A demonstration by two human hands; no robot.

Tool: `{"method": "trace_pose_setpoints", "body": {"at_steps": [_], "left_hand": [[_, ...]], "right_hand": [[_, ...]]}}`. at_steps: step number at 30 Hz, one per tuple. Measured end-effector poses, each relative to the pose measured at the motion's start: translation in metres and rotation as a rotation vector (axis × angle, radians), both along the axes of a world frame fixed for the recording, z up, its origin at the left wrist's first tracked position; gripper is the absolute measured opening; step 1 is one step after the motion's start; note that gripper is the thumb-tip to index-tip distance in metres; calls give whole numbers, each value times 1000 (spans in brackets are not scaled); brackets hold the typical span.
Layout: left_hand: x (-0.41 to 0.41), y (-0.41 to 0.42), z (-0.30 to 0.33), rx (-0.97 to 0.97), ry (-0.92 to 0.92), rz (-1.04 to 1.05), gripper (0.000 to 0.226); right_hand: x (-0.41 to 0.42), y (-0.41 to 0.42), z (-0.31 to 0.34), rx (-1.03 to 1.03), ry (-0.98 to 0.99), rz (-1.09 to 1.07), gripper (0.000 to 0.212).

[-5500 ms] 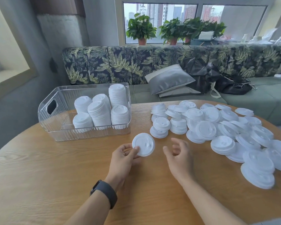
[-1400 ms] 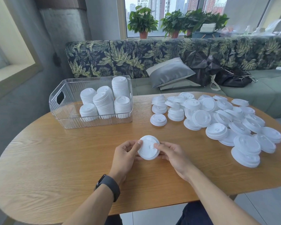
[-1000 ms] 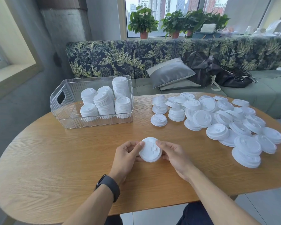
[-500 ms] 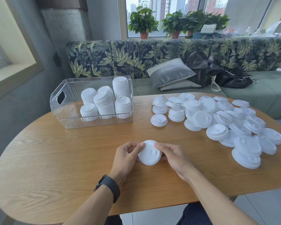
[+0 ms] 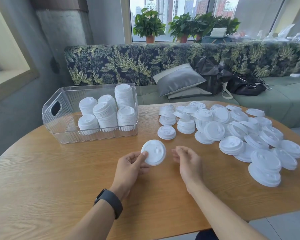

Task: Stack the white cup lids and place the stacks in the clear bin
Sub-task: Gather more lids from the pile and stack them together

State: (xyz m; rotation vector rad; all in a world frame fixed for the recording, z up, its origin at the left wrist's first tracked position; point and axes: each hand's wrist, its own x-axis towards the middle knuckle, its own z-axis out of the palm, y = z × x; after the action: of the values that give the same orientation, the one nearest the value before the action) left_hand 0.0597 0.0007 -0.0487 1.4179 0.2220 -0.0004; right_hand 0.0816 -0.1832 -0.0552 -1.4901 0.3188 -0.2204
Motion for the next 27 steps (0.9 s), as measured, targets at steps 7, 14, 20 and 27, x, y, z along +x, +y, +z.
{"method": "trace_pose_setpoints", "body": {"at_steps": [7,14,20,27], "left_hand": [[44,8,-3,14,-1,9,28],[73,15,-7,39,-11,37,28],[86,11,-8,42,-23,79,26],[80,10,-7,44,-41,114,22]], "right_hand": [[48,-5,-9,-702,8,8,40],[96,6,-6,-927,117,-24,65],[114,15,-8,-1029,169,0,78],[102,11,-9,-759,-11,0,72]]}}
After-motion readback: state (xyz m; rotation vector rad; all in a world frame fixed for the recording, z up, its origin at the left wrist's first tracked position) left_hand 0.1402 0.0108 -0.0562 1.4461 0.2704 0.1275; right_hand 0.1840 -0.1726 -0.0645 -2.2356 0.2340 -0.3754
